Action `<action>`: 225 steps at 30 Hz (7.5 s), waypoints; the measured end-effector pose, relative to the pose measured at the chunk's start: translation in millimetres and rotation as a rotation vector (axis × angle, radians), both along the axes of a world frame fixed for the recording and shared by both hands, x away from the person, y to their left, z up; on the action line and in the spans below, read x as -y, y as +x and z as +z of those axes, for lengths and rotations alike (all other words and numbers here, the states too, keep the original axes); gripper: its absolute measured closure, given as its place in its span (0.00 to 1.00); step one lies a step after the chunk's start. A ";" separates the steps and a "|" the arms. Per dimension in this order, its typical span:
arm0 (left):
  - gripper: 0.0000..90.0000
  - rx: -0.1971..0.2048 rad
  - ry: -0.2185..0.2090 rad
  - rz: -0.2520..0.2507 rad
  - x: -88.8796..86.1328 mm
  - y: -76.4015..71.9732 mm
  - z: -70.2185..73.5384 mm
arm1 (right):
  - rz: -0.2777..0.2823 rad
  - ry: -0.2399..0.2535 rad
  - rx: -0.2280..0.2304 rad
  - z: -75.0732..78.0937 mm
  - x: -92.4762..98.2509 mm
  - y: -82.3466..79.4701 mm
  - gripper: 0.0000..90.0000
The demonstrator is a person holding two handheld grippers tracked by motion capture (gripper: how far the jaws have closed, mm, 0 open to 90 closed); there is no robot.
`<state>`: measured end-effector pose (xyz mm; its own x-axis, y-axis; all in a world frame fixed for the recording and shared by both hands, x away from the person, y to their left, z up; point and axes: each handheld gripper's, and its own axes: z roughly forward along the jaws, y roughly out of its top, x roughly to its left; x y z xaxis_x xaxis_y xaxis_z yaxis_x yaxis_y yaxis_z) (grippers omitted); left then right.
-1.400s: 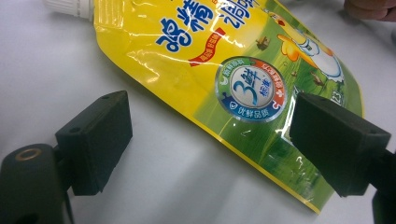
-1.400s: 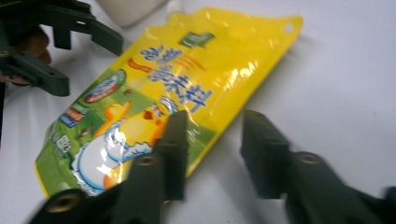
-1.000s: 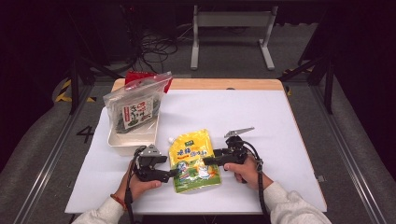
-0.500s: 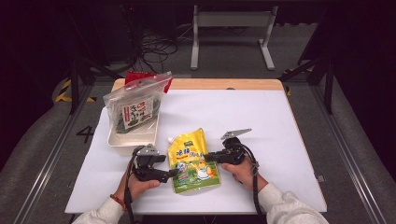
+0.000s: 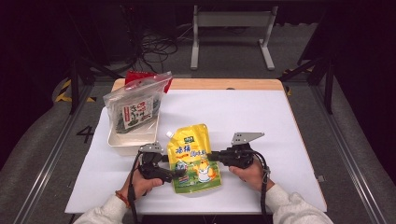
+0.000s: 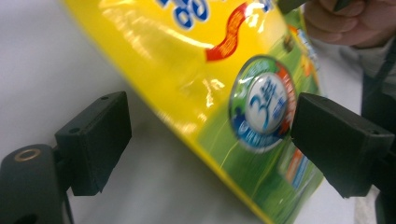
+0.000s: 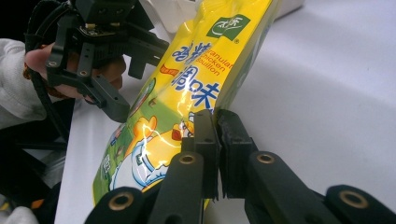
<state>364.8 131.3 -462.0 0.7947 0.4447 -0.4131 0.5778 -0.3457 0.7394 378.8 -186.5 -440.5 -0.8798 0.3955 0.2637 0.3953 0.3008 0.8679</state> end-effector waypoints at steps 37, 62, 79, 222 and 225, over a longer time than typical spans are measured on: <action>0.92 0.390 -0.070 -0.054 7.1 -18.1 56.7 | -0.100 -0.210 0.255 43.2 22.3 -49.9 0.33; 0.92 0.531 -0.098 0.009 -28.9 -28.1 94.1 | -0.242 -0.427 0.243 12.5 90.6 -77.5 0.13; 0.92 0.609 -0.070 0.112 -82.1 -27.7 113.7 | -0.227 -0.440 0.225 3.9 84.6 -75.2 0.13; 0.19 0.492 0.166 0.312 -92.9 -78.7 30.1 | -0.296 -0.401 0.258 10.4 94.0 -72.3 0.15; 0.19 0.483 0.160 0.277 -82.4 -78.0 28.0 | -0.302 -0.404 0.264 10.3 95.7 -72.8 0.15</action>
<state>286.7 213.7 -434.0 0.7218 0.6898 0.0571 0.2723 -0.3589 0.8928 306.0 -282.1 -430.1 -0.7276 0.6635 -0.1742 0.3004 0.5364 0.7887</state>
